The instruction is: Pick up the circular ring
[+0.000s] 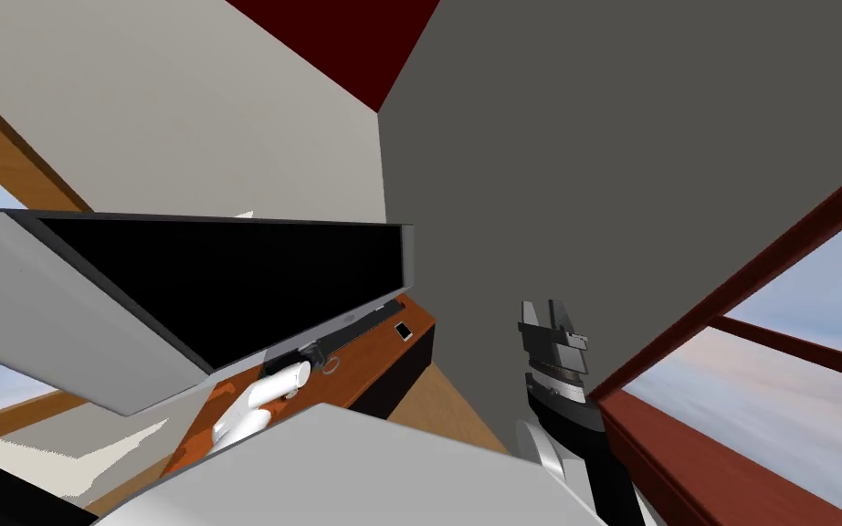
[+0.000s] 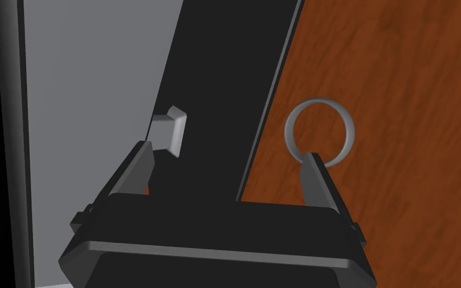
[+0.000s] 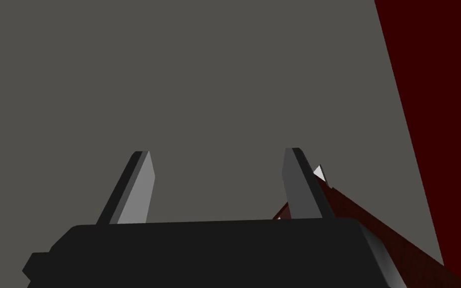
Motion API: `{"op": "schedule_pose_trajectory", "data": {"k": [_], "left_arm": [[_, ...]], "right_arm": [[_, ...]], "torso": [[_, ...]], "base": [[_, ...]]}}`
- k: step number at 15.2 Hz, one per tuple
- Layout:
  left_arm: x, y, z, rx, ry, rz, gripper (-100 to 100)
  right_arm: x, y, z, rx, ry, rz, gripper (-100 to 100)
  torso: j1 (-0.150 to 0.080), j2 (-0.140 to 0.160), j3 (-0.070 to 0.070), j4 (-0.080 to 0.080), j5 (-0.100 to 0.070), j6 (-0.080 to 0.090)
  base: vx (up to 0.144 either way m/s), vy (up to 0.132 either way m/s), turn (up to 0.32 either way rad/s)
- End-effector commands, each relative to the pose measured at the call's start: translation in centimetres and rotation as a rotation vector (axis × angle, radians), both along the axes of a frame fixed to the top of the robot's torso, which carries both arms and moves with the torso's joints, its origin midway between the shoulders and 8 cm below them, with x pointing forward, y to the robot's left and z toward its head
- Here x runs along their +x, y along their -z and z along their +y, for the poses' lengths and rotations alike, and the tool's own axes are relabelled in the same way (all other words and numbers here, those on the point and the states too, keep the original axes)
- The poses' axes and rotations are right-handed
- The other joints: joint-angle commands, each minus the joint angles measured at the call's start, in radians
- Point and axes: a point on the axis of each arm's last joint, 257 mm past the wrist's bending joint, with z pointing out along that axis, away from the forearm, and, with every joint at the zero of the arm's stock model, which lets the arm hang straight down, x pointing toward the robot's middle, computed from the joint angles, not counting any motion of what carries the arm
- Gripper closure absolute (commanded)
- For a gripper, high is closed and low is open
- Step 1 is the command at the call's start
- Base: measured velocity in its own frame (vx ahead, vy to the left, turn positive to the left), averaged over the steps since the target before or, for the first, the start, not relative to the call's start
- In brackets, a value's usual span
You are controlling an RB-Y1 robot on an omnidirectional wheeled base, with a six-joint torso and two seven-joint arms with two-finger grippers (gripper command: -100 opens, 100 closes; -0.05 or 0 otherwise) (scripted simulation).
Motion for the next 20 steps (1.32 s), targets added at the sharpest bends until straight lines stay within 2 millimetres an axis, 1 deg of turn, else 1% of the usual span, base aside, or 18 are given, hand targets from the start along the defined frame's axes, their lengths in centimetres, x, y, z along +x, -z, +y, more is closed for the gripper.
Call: {"op": "schedule_pose_trajectory", "data": {"k": [1, 2, 3, 4, 5, 6, 7, 8, 9, 10, 11, 13, 14, 15, 16, 18, 19, 20], "left_arm": [[-1.3, 1.5, 0.5, -0.050, -0.041, 0.037, -100], [-1.8, 1.8, 1.4, -0.087, -0.086, 0.044, -100], [-2.5, 2.7, 1.2, -0.103, -0.091, 0.068, -100], [-2.7, 3.0, 1.1, -0.107, -0.094, 0.074, -100], [-3.8, 3.9, 1.7, -0.156, -0.143, 0.098, -100], [-4.2, 4.4, 1.6, -0.163, -0.147, 0.109, -100], [-5.0, 5.0, 2.1, -0.205, -0.194, 0.119, -100], [-5.6, 5.8, 1.8, -0.219, -0.199, 0.141, -100], [-5.6, 5.8, 1.8, -0.219, -0.199, 0.141, -100], [-6.8, 6.7, 2.0, -0.271, -0.247, 0.165, -100], [-7.0, 7.0, 1.9, -0.275, -0.250, 0.171, -100], [-8.2, 7.9, 1.9, -0.326, -0.297, 0.194, -100], [-8.3, 8.1, 1.8, -0.329, -0.299, 0.198, -100], [-9.4, 8.8, 1.7, -0.377, -0.343, 0.218, -100], [-9.6, 9.0, 1.6, -0.381, -0.346, 0.223, -100], [-10.7, 9.9, 1.3, -0.430, -0.390, 0.246, -100], [-11.7, 10.6, 0.9, -0.477, -0.431, 0.267, -100], [-11.7, 10.6, 0.9, -0.477, -0.431, 0.267, -100]], "right_arm": [[0.0, 0.0, 0.0, 0.000, 0.000, 0.000, 0], [0.0, 0.0, 0.0, 0.000, 0.000, 0.000, 0], [0.0, 0.0, 0.0, 0.000, 0.000, 0.000, 0], [0.0, 0.0, 0.0, 0.000, 0.000, 0.000, 0], [0.0, 0.0, 0.0, 0.000, 0.000, 0.000, 0], [0.0, 0.0, 0.0, 0.000, 0.000, 0.000, 0], [0.0, 0.0, 0.0, 0.000, 0.000, 0.000, 0], [0.0, 0.0, 0.0, 0.000, 0.000, 0.000, 0], [0.0, 0.0, 0.0, 0.000, 0.000, 0.000, 0], [0.0, 0.0, 0.0, 0.000, 0.000, 0.000, 0], [0.0, 0.0, 0.0, 0.000, 0.000, 0.000, 0], [0.0, 0.0, 0.0, 0.000, 0.000, 0.000, 0], [0.0, 0.0, 0.0, 0.000, 0.000, 0.000, 0], [0.0, 0.0, 0.0, 0.000, 0.000, 0.000, 0], [0.0, 0.0, 0.0, 0.000, 0.000, 0.000, 0], [0.0, 0.0, 0.0, 0.000, 0.000, 0.000, 0], [0.0, 0.0, 0.0, 0.000, 0.000, 0.000, 0], [0.0, 0.0, 0.0, 0.000, 0.000, 0.000, 0]], "torso": [[0.000, 0.000, 0.000, 0.000, 0.000, 0.000], [0.000, 0.000, 0.000, 0.000, 0.000, 0.000], [0.000, 0.000, 0.000, 0.000, 0.000, 0.000], [0.001, 0.000, 0.000, 0.000, 0.000, 0.000], [0.001, 0.000, 0.000, 0.000, 0.000, -0.001], [0.001, 0.000, 0.000, 0.000, 0.000, 0.000], [0.001, 0.000, 0.000, 0.000, 0.000, 0.000], [0.001, 0.000, 0.000, 0.000, 0.000, 0.000], [0.002, 0.000, 0.000, 0.000, 0.000, 0.000], [0.001, 0.000, 0.000, 0.000, 0.000, -0.001], [0.001, 0.000, 0.000, 0.000, 0.000, 0.000], [0.002, 0.000, 0.000, 0.000, 0.000, 0.000], [0.002, 0.000, 0.000, 0.000, 0.000, 0.000], [0.002, 0.000, 0.000, 0.000, 0.000, -0.001], [0.002, 0.000, 0.000, 0.000, 0.000, 0.000], [0.002, 0.000, 0.000, 0.000, 0.000, 0.000], [0.002, 0.000, 0.000, 0.000, 0.000, 0.000], [0.003, 0.000, 0.000, 0.000, 0.000, 0.000]], "base": [[-0.007, 0.023, -0.260], [-0.014, 0.032, -0.334], [-0.017, 0.039, -0.282], [-0.010, 0.031, -0.087], [-0.006, 0.028, -0.203], [-0.006, 0.033, -0.217], [-0.011, 0.039, -0.286], [-0.012, 0.048, -0.256], [-0.010, 0.039, -0.080], [-0.014, 0.034, -0.198], [-0.015, 0.039, -0.203], [-0.017, 0.051, -0.249], [-0.015, 0.044, -0.041], [-0.012, 0.040, -0.141], [-0.013, 0.042, -0.161], [-0.019, 0.047, -0.211], [-0.025, 0.060, -0.210], [-0.028, 0.062, -0.155]]}}
